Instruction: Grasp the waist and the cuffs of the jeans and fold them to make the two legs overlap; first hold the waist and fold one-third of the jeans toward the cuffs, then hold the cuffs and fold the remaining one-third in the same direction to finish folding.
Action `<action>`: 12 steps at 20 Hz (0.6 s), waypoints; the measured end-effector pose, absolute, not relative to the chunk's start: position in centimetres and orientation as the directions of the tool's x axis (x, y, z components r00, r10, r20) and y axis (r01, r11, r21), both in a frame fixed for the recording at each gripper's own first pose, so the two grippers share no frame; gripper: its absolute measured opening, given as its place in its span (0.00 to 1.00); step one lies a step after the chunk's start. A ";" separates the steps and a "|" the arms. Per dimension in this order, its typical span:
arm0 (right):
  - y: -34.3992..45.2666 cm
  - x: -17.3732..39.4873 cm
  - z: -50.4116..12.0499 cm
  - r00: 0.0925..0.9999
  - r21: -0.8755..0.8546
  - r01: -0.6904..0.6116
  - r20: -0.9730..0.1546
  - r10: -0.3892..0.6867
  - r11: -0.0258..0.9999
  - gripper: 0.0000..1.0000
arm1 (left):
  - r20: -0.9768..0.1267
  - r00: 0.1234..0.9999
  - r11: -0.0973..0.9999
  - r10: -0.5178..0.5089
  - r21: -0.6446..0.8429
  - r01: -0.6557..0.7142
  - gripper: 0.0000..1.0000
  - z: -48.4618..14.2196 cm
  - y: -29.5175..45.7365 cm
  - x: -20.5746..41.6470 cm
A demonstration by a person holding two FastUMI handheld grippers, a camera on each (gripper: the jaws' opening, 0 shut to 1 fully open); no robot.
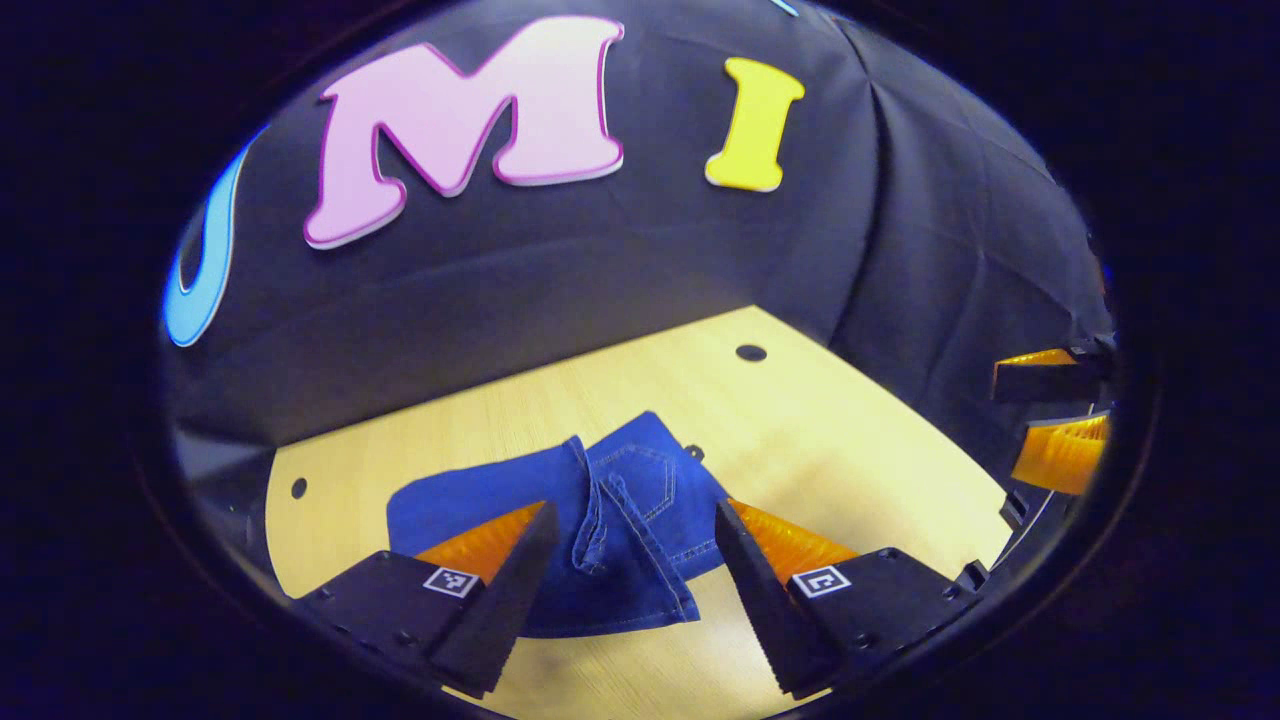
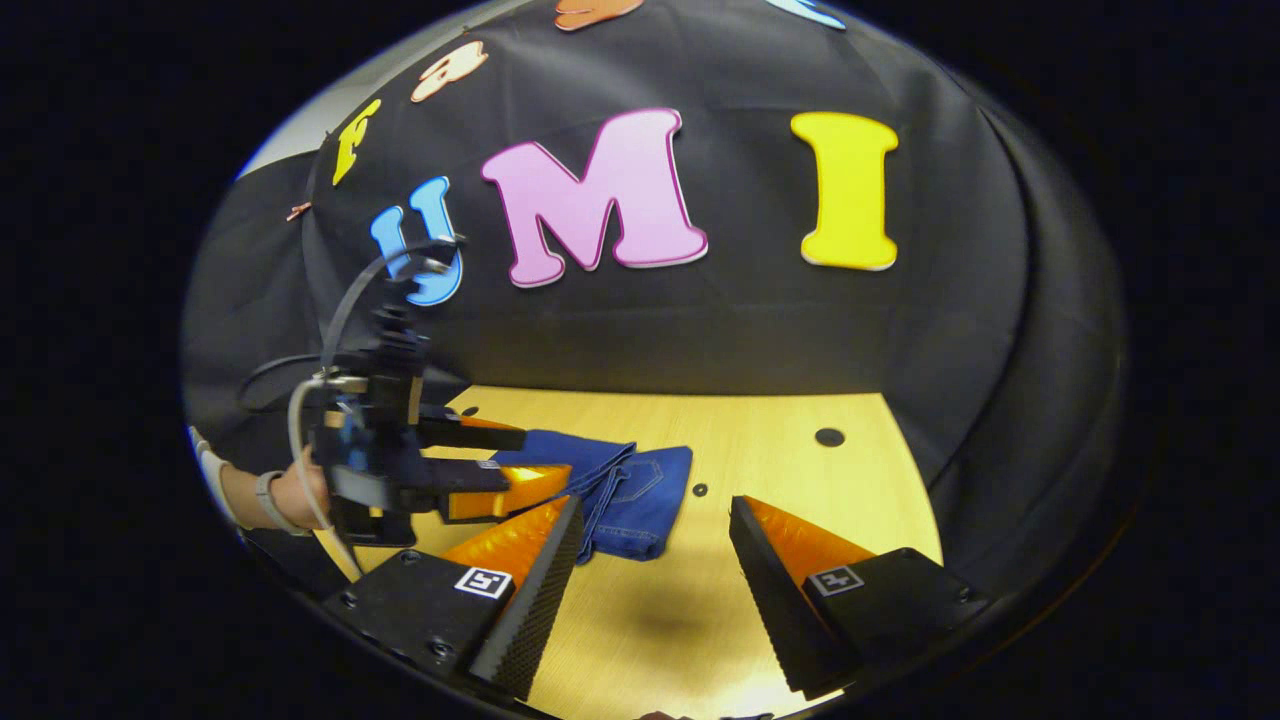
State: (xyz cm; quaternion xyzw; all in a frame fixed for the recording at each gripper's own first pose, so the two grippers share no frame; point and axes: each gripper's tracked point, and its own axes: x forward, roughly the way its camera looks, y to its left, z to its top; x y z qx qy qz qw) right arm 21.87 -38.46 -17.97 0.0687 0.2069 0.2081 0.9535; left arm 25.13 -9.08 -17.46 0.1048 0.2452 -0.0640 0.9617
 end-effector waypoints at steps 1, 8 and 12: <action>-38.5 20.8 -16.4 0.847 0.201 -0.363 -0.336 0.412 0.910 0.91 | -0.435 0.898 0.972 -0.068 0.174 0.158 0.97 -15.5 -9.2 23.0; -38.9 10.0 -6.9 0.918 0.156 -0.330 -0.176 0.355 0.931 0.92 | -0.212 0.977 0.986 0.002 0.162 0.033 0.96 -7.2 -8.3 4.0; -38.4 4.0 -3.7 0.938 0.105 -0.316 -0.115 0.327 0.943 0.95 | -0.180 0.983 0.999 0.034 0.035 -0.028 0.96 -6.5 -7.6 -3.7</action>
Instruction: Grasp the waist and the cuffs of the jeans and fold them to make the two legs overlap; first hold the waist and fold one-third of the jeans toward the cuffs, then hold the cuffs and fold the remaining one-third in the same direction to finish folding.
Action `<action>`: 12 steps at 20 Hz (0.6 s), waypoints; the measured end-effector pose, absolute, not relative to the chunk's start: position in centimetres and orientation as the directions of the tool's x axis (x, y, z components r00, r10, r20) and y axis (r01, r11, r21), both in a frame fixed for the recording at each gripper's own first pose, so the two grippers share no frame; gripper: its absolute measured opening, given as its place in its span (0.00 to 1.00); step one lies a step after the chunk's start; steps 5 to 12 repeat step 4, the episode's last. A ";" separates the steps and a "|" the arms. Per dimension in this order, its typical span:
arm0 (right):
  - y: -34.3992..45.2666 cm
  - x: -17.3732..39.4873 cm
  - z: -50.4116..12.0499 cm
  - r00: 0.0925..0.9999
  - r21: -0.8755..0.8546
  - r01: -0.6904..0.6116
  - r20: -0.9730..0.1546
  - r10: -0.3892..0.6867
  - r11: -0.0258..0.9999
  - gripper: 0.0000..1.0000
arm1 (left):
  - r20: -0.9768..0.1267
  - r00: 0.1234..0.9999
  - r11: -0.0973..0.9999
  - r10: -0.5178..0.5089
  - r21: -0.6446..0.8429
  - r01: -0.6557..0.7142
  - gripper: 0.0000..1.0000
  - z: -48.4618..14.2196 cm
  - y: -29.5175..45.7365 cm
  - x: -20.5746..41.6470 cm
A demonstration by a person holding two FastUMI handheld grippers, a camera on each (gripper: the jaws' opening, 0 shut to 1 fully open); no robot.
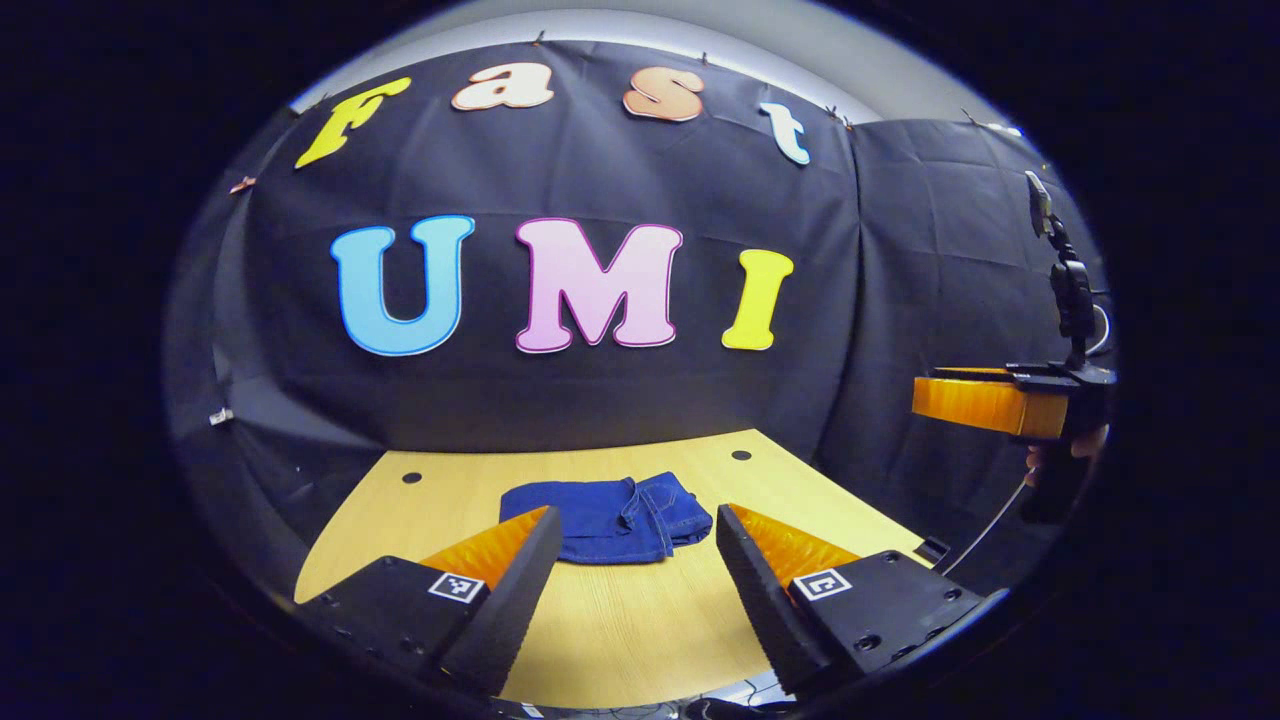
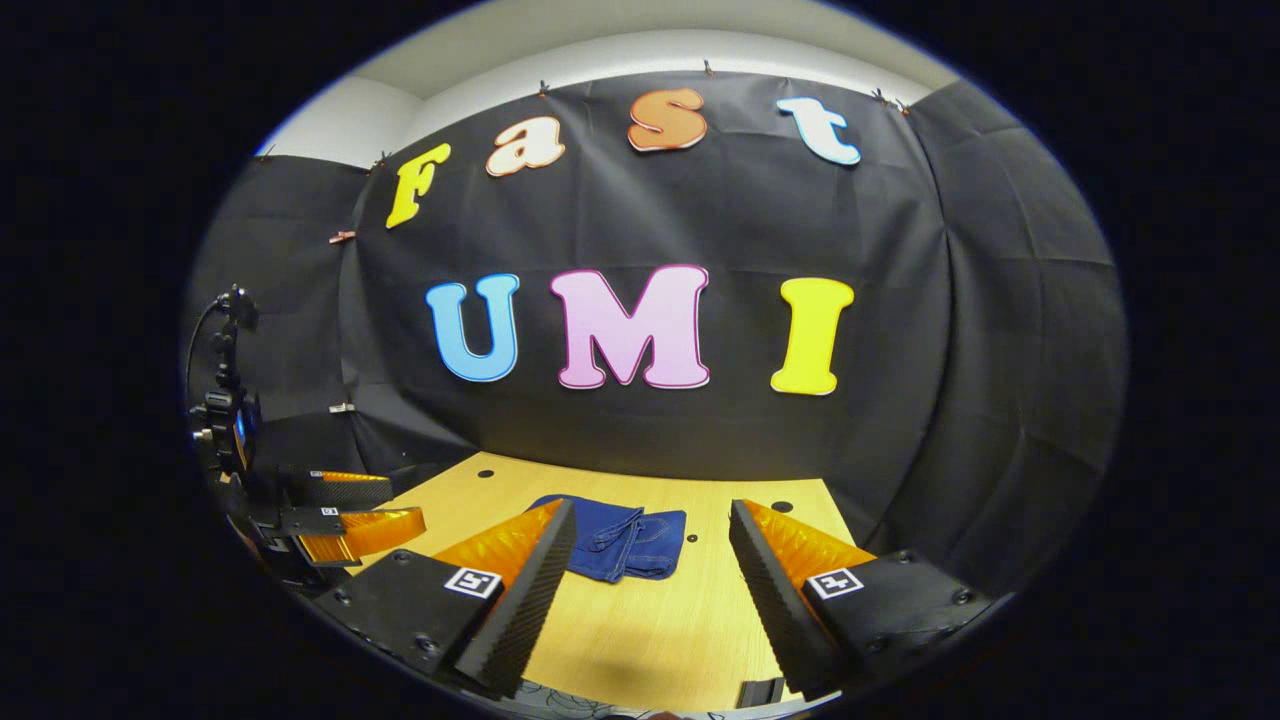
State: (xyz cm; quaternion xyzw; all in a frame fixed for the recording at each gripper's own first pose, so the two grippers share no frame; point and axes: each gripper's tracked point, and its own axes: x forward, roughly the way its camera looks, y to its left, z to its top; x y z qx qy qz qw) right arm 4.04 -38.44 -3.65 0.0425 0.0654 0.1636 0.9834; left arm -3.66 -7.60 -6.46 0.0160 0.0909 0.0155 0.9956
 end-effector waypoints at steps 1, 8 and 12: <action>-38.3 2.9 -3.1 0.940 0.092 -0.317 -0.103 0.325 0.944 0.96 | -0.175 0.984 0.999 0.037 0.021 -0.034 0.96 -6.1 -7.6 -4.7; -37.6 0.9 -2.1 0.932 0.065 -0.348 -0.080 0.352 0.935 0.97 | -0.142 0.988 0.998 0.060 0.029 -0.056 1.00 -4.4 -7.6 -6.4; -37.6 0.9 -2.1 0.932 0.065 -0.348 -0.080 0.352 0.935 0.97 | -0.142 0.988 0.998 0.060 0.029 -0.056 1.00 -4.4 -7.6 -6.4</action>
